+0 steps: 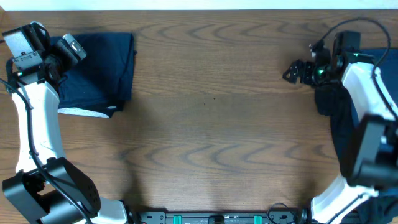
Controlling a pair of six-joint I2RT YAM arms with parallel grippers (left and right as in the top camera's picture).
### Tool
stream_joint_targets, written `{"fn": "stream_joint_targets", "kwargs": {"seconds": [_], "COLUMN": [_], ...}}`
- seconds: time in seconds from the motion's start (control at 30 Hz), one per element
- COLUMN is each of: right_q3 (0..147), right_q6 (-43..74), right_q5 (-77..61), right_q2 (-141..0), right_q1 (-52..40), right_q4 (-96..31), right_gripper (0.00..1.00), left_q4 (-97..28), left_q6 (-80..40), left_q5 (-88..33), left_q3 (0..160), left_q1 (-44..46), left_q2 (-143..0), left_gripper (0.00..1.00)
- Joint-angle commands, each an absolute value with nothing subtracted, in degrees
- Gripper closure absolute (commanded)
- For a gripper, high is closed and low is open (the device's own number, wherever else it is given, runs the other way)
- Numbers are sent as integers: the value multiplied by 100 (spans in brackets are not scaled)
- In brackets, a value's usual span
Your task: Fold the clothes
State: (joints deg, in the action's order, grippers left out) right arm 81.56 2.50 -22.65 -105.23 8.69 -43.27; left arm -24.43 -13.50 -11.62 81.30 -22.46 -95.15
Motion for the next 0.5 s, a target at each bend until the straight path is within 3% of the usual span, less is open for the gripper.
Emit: {"fn": "stream_joint_targets", "kwargs": {"seconds": [0.0,0.27,0.47], "right_q3": [8228,8101,6958], "right_q6": [204,102,-589], "right_q5": [-2014,-1087,-1031], "right_q2": [-9118,-6587,-4967], "right_q1": [563,-75,-360], "right_q4": [-4307,-3430,-2600], "right_gripper": [1,1,1], "left_q4": [-2458,-2458,-2458], "left_q6": [-1319,-1319,-1319], "left_q5": [-1129,-1129,-1129], "left_q3": [8134,8134,8134], "left_q1": [-2257,-2257,-2257], "left_q2": [-9548,-9548,-9548], "left_gripper": [2,2,2]}}
